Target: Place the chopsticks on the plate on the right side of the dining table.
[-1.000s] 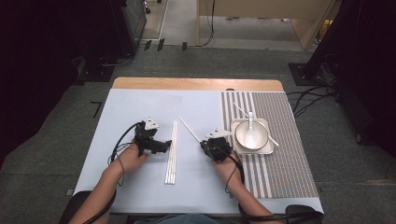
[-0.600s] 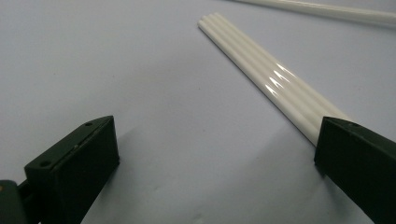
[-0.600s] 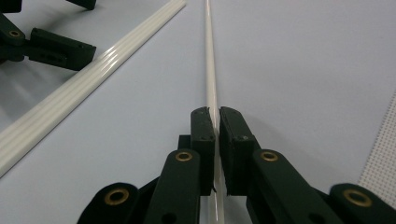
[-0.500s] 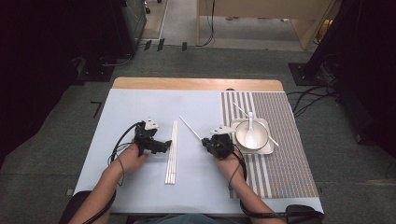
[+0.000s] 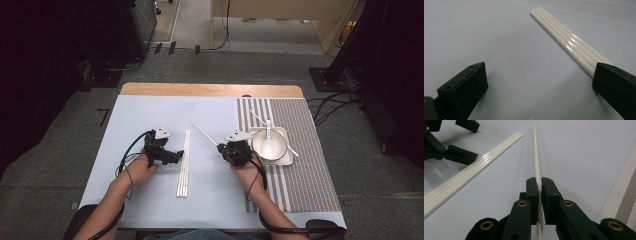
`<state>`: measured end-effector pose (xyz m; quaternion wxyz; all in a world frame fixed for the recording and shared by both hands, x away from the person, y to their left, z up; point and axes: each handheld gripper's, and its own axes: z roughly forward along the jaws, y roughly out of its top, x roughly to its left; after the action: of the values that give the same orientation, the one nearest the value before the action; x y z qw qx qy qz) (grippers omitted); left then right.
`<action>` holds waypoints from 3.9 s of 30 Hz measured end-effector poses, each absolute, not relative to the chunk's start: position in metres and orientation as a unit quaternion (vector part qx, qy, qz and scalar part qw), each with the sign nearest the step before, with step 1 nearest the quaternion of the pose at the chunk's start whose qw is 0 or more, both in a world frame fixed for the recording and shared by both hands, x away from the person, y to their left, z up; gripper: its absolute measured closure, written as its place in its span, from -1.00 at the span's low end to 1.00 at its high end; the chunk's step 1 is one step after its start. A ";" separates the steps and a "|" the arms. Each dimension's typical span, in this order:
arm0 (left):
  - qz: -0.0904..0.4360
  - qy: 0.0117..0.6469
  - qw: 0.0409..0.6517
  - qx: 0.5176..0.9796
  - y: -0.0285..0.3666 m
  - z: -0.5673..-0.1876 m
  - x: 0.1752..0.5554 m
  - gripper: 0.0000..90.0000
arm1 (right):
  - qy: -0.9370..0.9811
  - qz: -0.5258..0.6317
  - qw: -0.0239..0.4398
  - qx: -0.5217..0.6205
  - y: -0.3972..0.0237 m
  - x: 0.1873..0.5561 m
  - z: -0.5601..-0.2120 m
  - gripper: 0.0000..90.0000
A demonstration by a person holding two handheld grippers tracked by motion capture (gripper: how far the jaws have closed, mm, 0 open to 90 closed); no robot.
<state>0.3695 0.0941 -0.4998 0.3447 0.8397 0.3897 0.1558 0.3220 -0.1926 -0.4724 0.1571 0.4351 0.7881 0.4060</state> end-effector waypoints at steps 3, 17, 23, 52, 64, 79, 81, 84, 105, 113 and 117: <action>0.156 0.390 0.345 0.840 0.094 -0.500 0.369 -1.00 | 0.788 0.407 0.155 0.436 -0.195 0.323 -0.468 0.90; 0.156 0.390 0.345 0.840 0.094 -0.500 0.369 -1.00 | 0.783 0.407 0.149 0.446 -0.207 0.328 -0.454 0.90; 0.156 0.390 0.345 0.840 0.094 -0.500 0.369 -1.00 | 0.779 0.412 0.149 0.449 -0.213 0.330 -0.448 0.90; 0.155 0.391 0.346 0.839 0.094 -0.500 0.370 -1.00 | 0.776 0.411 0.155 0.453 -0.249 0.344 -0.431 0.90; 0.155 0.390 0.345 0.840 0.094 -0.500 0.370 -1.00 | 0.772 0.410 0.155 0.459 -0.265 0.349 -0.428 0.90; 0.155 0.391 0.346 0.839 0.094 -0.500 0.369 -1.00 | 0.761 0.414 0.162 0.473 -0.291 0.354 -0.425 0.90; 0.155 0.391 0.346 0.839 0.094 -0.500 0.369 -1.00 | 0.760 0.414 0.163 0.474 -0.294 0.354 -0.425 0.90; 0.155 0.391 0.346 0.839 0.094 -0.500 0.369 -1.00 | 0.759 0.415 0.165 0.474 -0.298 0.355 -0.424 0.90; 0.155 0.390 0.344 0.840 0.094 -0.500 0.370 -1.00 | 0.751 0.414 0.170 0.485 -0.326 0.358 -0.422 0.90; 0.155 0.390 0.345 0.840 0.094 -0.500 0.370 -1.00 | 0.748 0.414 0.176 0.488 -0.338 0.357 -0.420 0.90; 0.155 0.390 0.345 0.840 0.094 -0.500 0.370 -1.00 | 0.746 0.416 0.181 0.487 -0.343 0.355 -0.418 0.90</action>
<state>0.3695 0.0942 -0.4998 0.3446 0.8398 0.3898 0.1553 0.3555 -0.3430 -0.4179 0.1812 0.4871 0.7464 0.4158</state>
